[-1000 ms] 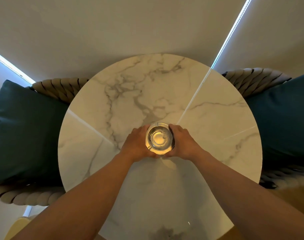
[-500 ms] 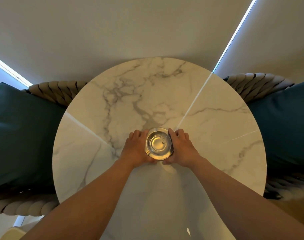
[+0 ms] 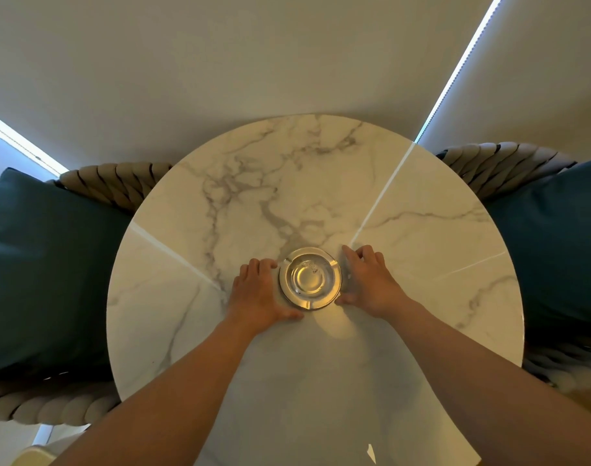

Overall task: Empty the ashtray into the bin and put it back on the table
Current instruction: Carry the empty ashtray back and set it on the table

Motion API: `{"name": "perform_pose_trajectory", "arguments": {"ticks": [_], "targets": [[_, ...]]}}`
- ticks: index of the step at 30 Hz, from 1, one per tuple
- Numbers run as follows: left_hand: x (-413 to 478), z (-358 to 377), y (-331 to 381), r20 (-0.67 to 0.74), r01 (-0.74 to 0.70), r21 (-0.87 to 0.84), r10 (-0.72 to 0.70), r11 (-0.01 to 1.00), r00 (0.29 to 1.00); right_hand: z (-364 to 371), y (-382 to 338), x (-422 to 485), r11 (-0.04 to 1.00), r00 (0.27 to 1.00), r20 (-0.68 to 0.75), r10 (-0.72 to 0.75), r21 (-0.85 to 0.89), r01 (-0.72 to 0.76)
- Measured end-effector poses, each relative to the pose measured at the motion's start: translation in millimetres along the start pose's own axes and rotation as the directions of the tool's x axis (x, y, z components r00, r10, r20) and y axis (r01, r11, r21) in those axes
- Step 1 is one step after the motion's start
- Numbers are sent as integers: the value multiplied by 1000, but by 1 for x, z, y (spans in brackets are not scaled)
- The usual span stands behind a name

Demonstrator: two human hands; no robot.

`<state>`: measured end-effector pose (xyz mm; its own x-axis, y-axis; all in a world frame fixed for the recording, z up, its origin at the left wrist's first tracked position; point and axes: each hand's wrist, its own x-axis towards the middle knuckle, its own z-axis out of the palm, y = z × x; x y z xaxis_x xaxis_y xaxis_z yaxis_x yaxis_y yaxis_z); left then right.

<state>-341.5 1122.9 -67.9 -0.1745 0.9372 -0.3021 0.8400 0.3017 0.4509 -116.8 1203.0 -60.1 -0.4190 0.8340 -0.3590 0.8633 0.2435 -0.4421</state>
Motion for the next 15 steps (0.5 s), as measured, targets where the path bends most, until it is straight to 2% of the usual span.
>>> {"name": "perform_pose_trajectory", "arguments": {"ticks": [9, 15], "targets": [[7, 5, 5, 4, -90, 7, 90, 996, 996, 8, -4, -2, 996, 999, -16, -44, 74, 45], [19, 3, 4, 28, -130, 26, 130, 991, 991, 12, -5, -1, 998, 998, -51, -25, 63, 28]]}}
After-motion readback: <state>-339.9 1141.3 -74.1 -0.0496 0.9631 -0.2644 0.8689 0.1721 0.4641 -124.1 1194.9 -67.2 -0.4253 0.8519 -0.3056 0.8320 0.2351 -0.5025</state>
